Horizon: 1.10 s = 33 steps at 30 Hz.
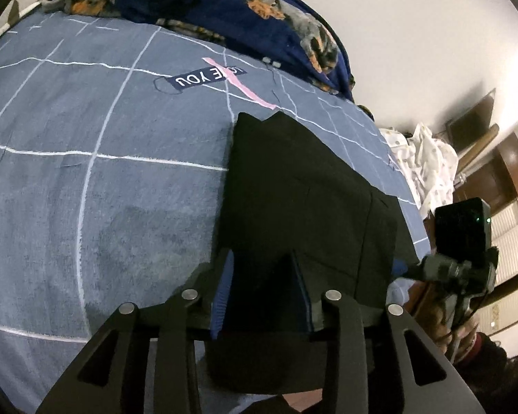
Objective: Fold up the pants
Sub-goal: 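Grasp the orange-lined trouser edge with the right gripper and lift it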
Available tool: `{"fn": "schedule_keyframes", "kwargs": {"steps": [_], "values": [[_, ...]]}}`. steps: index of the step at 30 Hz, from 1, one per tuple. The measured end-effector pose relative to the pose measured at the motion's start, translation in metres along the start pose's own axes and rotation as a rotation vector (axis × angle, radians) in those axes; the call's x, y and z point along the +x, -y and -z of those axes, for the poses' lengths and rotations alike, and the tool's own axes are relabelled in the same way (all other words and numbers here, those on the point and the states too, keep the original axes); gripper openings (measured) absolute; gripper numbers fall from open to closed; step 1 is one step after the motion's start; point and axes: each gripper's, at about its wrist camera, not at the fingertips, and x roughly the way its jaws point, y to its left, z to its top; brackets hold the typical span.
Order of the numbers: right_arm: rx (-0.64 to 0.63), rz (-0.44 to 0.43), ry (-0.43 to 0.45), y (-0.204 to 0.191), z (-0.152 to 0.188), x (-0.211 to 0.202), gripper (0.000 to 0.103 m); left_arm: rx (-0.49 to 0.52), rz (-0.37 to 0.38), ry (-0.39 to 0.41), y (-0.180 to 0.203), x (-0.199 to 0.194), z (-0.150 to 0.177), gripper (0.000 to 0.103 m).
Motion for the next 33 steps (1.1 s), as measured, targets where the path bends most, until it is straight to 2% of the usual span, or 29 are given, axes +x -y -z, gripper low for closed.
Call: {"fn": "schedule_keyframes", "kwargs": {"steps": [2,4,6,9,11,12,15,17,20,21,23,25,27,28,29,31,33], "values": [[0.002,0.032,0.060,0.007,-0.007,-0.022,0.073,0.007,-0.002,0.000,0.001,0.002,0.001,0.037],[0.027,0.059,0.081,0.022,-0.018,-0.035,0.074,0.016,0.000,0.004,0.003,0.003,0.001,0.043],[0.052,0.042,0.066,0.035,-0.024,-0.034,0.075,0.028,-0.003,0.006,0.006,0.003,0.003,0.045],[0.053,0.056,0.006,0.043,-0.026,-0.012,0.075,0.040,-0.013,0.009,0.008,0.004,0.004,0.047],[0.015,0.031,-0.014,0.033,-0.024,0.001,0.075,0.037,-0.019,0.007,0.006,0.005,0.005,0.049],[-0.007,-0.004,-0.051,0.023,-0.020,0.012,0.075,0.031,-0.018,0.004,0.005,0.006,0.005,0.050],[-0.083,0.003,-0.098,0.002,-0.009,0.029,0.077,0.007,-0.017,-0.001,-0.001,0.010,0.005,0.053],[-0.117,0.017,-0.107,-0.004,-0.006,0.031,0.077,-0.012,-0.007,-0.006,-0.005,0.011,0.006,0.055],[-0.119,0.105,-0.076,0.005,-0.010,0.024,0.075,-0.030,0.012,-0.019,-0.008,0.014,0.007,0.056],[-0.094,0.101,-0.072,0.013,-0.011,0.023,0.072,-0.022,0.009,-0.018,-0.007,0.014,0.007,0.057],[-0.081,0.075,-0.065,0.012,-0.010,0.022,0.075,0.002,-0.002,-0.019,-0.003,0.015,0.007,0.058],[-0.126,0.100,-0.094,0.001,-0.007,0.032,0.074,0.016,-0.007,-0.020,0.000,0.016,0.007,0.060],[-0.164,0.162,-0.109,-0.007,-0.006,0.044,0.063,0.020,-0.012,-0.021,0.001,0.018,0.007,0.061],[-0.158,0.182,-0.112,-0.006,-0.007,0.046,0.039,0.022,-0.016,-0.023,0.001,0.018,0.007,0.061],[-0.129,0.181,-0.113,-0.001,-0.009,0.045,0.024,0.029,-0.026,-0.031,0.001,0.018,0.007,0.061],[-0.049,0.149,-0.086,0.008,-0.015,0.038,0.016,0.043,-0.040,-0.046,0.004,0.018,0.006,0.061],[-0.005,0.118,-0.062,0.010,-0.017,0.031,0.013,0.064,-0.057,-0.049,0.011,0.014,0.004,0.061]]}}
